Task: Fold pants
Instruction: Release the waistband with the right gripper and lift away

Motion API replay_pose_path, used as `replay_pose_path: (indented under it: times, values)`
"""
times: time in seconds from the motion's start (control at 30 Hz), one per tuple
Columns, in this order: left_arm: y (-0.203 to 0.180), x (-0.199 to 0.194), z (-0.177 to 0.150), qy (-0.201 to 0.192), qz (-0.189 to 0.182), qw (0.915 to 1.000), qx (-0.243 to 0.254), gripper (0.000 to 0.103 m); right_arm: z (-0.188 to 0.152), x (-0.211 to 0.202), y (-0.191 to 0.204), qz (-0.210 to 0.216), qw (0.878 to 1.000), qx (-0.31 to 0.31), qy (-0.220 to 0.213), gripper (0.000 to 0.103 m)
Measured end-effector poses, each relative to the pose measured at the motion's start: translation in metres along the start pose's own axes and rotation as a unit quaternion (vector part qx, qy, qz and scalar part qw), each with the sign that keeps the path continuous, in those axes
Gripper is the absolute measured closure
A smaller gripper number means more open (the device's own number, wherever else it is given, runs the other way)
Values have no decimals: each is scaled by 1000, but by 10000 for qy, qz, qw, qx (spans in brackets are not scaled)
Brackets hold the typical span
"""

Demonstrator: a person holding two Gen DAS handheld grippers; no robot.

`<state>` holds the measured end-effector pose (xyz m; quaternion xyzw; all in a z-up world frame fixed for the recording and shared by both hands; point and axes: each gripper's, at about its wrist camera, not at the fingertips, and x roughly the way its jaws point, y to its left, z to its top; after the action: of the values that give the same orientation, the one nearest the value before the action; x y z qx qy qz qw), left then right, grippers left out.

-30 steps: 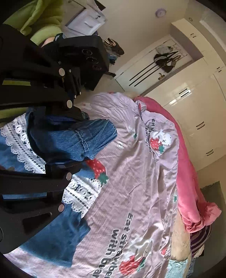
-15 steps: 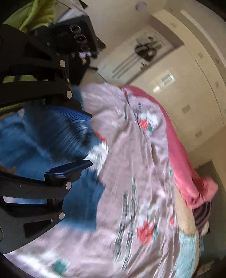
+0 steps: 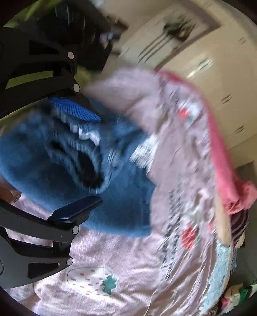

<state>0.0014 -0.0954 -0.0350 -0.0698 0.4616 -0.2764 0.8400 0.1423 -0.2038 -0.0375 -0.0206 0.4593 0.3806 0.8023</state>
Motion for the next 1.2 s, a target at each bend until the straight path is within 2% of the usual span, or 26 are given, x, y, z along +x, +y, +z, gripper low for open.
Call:
replay_pose_path:
  times: [0.03, 0.13, 0.17, 0.2, 0.23, 0.27, 0.3, 0.33, 0.37, 0.43, 0.5, 0.57, 0.6, 0.67, 0.77, 0.83, 0.9, 0.93, 1.03, 1.2]
  values:
    - [0, -9, 0, -104, 5, 9999, -5, 16, -1, 5, -4, 22, 10000, 44, 66, 50]
    - [7, -42, 1, -605, 330, 9976, -9, 16, -3, 0, -11, 436, 9987, 279, 25, 49]
    - [15, -52, 3, -768, 621, 9951, -86, 16, -2, -4, -11, 547, 9980, 300, -47, 46]
    - [19, -55, 5, -811, 762, 9937, -149, 16, -1, -6, -12, 581, 9976, 351, -125, 34]
    - [30, -56, 7, -819, 971, 9915, -277, 16, 1, -6, -13, 614, 9972, 407, -147, 28]
    - [36, -54, 8, -803, 1073, 9904, -338, 20, 3, -3, -14, 632, 9969, 456, -109, 28]
    - [43, -47, 9, -738, 1224, 9889, -400, 27, 5, 3, -13, 619, 9969, 482, -25, 31]
    - [49, -38, 11, -626, 1336, 9880, -452, 47, 7, 8, -10, 653, 9970, 414, 26, 57]
    - [53, -31, 10, -512, 1404, 9875, -504, 57, 10, 11, -5, 651, 9974, 294, 59, 60]
    - [57, -17, 5, -331, 1493, 9869, -519, 57, 17, 8, 9, 781, 9969, 50, -61, 67]
    - [56, -16, 2, -336, 1583, 9858, -452, 57, 25, 0, 18, 995, 9945, -134, -311, 67]
    - [61, -18, 3, -397, 1545, 9857, -551, 54, 27, 3, 19, 742, 9962, -293, -354, 67]
    - [62, -19, 3, -405, 1530, 9857, -580, 54, 26, 13, 15, 358, 9986, -342, -190, 67]
    - [64, -19, 1, -394, 1505, 9860, -607, 44, 20, 26, 3, 31, 9998, -156, 124, 64]
    - [61, -16, 1, -381, 1506, 9862, -580, 42, 17, 19, -6, 192, 9997, 136, 18, 60]
    - [59, -20, 0, -402, 1484, 9863, -592, 42, 15, 7, -5, 86, 9998, 98, -128, 51]
    - [56, -22, -1, -418, 1463, 9866, -586, 38, 12, -5, -5, 139, 9995, 121, -254, 48]
    - [54, -24, -1, -422, 1467, 9866, -570, 30, 11, -10, -5, 124, 9994, 117, -301, 46]
    - [50, -29, 1, -482, 1476, 9866, -509, 29, 8, -27, -3, 46, 9989, 123, -459, 39]
    - [43, -36, 3, -559, 1523, 9858, -430, 29, 3, -51, 1, 35, 9972, 150, -728, 35]
